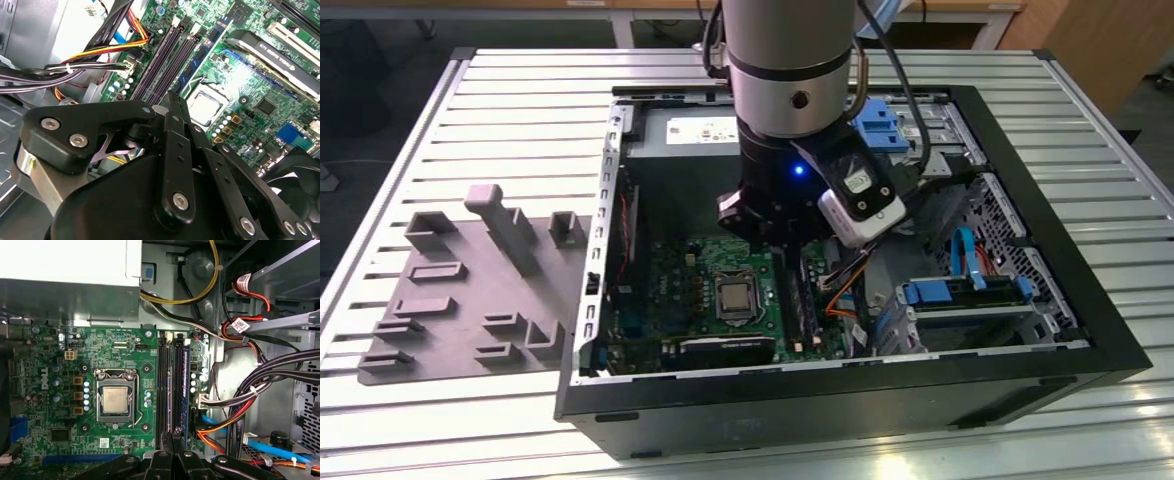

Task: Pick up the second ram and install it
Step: 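Insert the second ram into the second slot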

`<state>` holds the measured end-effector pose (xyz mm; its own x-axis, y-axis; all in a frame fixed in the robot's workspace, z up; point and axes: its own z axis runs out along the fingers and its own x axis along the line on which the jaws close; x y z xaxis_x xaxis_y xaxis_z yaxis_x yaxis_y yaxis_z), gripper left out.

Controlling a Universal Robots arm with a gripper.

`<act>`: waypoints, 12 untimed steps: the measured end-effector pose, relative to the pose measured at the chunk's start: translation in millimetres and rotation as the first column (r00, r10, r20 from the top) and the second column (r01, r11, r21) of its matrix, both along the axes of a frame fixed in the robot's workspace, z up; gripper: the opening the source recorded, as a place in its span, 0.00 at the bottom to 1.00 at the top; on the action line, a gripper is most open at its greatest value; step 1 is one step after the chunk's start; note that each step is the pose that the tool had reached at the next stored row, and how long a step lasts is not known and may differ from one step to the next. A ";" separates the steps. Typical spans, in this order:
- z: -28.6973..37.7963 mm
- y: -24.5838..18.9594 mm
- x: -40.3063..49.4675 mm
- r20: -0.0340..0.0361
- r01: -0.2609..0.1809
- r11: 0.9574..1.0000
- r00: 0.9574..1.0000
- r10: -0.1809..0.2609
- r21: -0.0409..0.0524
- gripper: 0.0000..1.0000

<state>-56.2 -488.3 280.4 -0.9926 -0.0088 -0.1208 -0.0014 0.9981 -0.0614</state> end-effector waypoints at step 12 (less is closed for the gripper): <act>-6.2 0.9 1.9 -0.014 0.000 1.000 1.000 0.000 0.000 0.11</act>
<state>-54.3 -487.4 274.2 -0.9943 -0.0088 -0.1065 -0.0023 0.9981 -0.0615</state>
